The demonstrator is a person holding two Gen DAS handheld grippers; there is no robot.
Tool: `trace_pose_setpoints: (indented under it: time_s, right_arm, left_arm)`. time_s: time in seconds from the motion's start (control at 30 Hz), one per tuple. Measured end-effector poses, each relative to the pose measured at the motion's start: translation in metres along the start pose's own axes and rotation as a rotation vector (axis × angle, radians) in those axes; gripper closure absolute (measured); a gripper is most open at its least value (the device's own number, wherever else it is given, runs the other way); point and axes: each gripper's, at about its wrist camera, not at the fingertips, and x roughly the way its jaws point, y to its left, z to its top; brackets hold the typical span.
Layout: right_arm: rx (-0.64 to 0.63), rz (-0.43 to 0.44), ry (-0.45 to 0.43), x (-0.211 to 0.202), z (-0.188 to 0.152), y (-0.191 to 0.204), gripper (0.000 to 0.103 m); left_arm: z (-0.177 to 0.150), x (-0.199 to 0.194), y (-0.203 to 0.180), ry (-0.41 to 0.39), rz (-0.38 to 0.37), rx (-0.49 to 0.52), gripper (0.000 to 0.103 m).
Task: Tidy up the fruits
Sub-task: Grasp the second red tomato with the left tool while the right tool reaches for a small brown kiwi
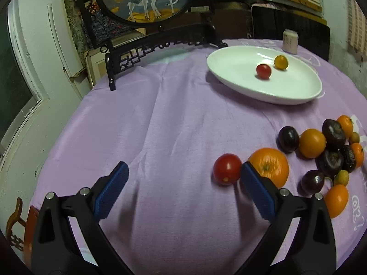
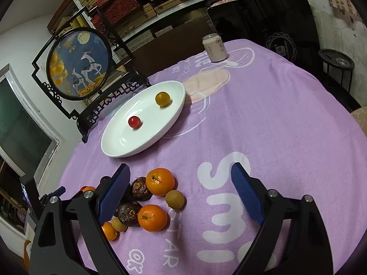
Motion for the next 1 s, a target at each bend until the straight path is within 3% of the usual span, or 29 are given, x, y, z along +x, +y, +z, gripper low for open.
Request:
trace_pose_setpoints:
  time_s: [0.1, 0.2, 0.27, 0.33, 0.4, 0.47, 0.6, 0.83, 1.0]
  right_arm:
    - [-0.027, -0.009, -0.001, 0.0, -0.001, 0.004, 0.013]
    - [-0.047, -0.017, -0.005, 0.0, -0.001, 0.007, 0.013]
    - [-0.051, -0.019, -0.004, 0.001, -0.001, 0.007, 0.013]
    - [-0.05, -0.019, -0.002, 0.001, -0.001, 0.007, 0.013]
    - [-0.048, -0.024, -0.002, 0.001, -0.001, 0.005, 0.013]
    - [-0.039, -0.03, -0.002, 0.001, -0.001, 0.004, 0.013]
    - [-0.034, -0.01, 0.014, 0.002, -0.002, 0.005, 0.013]
    - [-0.073, -0.026, 0.012, 0.003, -0.005, 0.012, 0.013]
    - [-0.09, -0.034, 0.017, 0.005, -0.007, 0.014, 0.013]
  left_arm:
    - [0.0, -0.001, -0.007, -0.008, -0.032, 0.03, 0.005]
    - [0.0, 0.001, -0.007, -0.001, -0.075, 0.026, 0.018]
    - [0.0, 0.002, -0.004, 0.009, -0.137, 0.003, 0.036]
    - [-0.001, 0.001, -0.006, 0.014, -0.185, 0.008, 0.045]
    - [-0.003, -0.006, -0.007, -0.01, -0.149, 0.064, 0.045]
    - [-0.004, -0.012, 0.004, -0.034, -0.09, 0.041, 0.045]
    - [-0.007, -0.008, 0.023, 0.001, -0.126, -0.05, 0.045]
    - [-0.013, -0.008, -0.016, -0.002, -0.138, 0.121, 0.038]
    - [-0.009, 0.0, -0.012, 0.018, -0.172, 0.085, 0.039]
